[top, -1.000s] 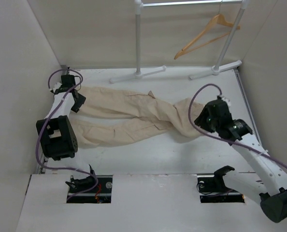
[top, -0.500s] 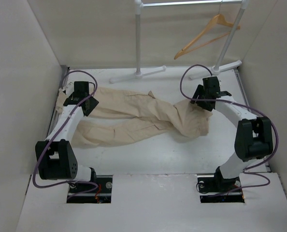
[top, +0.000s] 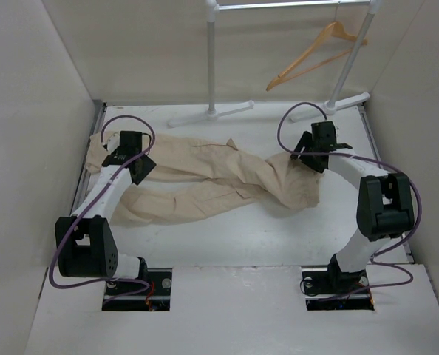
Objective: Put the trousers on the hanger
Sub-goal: Flatten out the trousers at the center of the board.
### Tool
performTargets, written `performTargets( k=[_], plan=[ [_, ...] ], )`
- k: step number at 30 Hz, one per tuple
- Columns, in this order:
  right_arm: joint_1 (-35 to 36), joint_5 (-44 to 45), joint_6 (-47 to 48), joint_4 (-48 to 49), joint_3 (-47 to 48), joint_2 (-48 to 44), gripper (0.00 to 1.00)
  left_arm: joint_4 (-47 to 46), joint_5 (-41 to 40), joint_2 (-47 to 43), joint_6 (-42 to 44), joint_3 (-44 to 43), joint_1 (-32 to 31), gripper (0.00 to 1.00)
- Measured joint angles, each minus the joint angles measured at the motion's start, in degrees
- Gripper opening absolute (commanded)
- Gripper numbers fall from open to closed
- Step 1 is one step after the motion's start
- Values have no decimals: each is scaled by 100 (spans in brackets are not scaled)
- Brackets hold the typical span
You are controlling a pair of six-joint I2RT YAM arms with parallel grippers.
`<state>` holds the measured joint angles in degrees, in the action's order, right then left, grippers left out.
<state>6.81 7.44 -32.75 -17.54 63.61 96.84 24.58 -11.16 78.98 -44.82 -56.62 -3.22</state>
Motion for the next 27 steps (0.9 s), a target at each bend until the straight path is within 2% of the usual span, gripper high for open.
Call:
performTargets(
  k=[1, 2, 4, 6, 10, 19, 25, 27],
  plan=[
    [-24, -57, -37, 20, -13, 22, 77, 0, 0, 0, 0, 0, -9, 40],
    [-57, -142, -76, 63, -44, 28, 69, 0, 0, 0, 2, 0, -22, 40],
    [-157, -328, -181, 184, -138, 4, 42, -2, 0, 2, 2, -2, -52, 39],
    [-267, -516, -367, 350, -321, -140, 27, -4, 0, 11, 7, -9, -76, 39],
    [-516, -839, -765, 623, -726, -837, 12, -22, 2, 105, 15, -63, -107, 39],
    [-767, -1091, -1298, 1091, -1399, -3156, 3, -33, 2, 267, 20, -433, -131, 39],
    [-704, -997, -1613, 404, -1773, -4937, 2, -31, -2, 286, 98, -719, -105, 38],
    [-669, -841, -1683, 319, -1733, -5257, 2, -24, -4, 354, 125, -846, -98, 38]
  ],
)
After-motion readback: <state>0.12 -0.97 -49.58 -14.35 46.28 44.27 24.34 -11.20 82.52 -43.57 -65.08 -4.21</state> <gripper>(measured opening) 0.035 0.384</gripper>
